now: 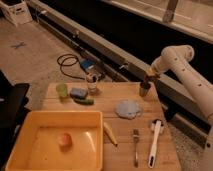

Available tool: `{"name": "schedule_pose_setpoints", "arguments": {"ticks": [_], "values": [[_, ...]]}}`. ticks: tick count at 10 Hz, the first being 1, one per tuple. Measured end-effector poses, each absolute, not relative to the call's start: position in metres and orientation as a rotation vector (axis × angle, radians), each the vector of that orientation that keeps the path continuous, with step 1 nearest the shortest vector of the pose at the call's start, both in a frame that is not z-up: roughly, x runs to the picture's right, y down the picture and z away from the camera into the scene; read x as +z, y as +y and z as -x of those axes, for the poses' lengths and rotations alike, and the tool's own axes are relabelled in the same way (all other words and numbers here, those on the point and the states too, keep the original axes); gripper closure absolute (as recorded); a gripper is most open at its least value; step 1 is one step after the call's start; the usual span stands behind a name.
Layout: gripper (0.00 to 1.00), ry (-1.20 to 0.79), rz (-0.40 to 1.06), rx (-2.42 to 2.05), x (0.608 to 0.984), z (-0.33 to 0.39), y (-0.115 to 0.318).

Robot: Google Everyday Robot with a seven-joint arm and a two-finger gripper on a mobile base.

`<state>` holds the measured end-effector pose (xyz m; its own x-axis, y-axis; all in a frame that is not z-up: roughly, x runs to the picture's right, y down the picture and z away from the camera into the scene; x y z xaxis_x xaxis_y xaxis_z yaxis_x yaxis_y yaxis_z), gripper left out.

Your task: Place grapes in metal cup

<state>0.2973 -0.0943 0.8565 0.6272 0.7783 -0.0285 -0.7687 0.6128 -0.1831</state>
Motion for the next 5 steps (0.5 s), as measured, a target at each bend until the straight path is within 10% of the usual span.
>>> {"name": "schedule_pose_setpoints", "arguments": {"ticks": [5], "values": [[1.0, -0.056, 0.237, 0.911, 0.88, -0.297, -0.073]]}}
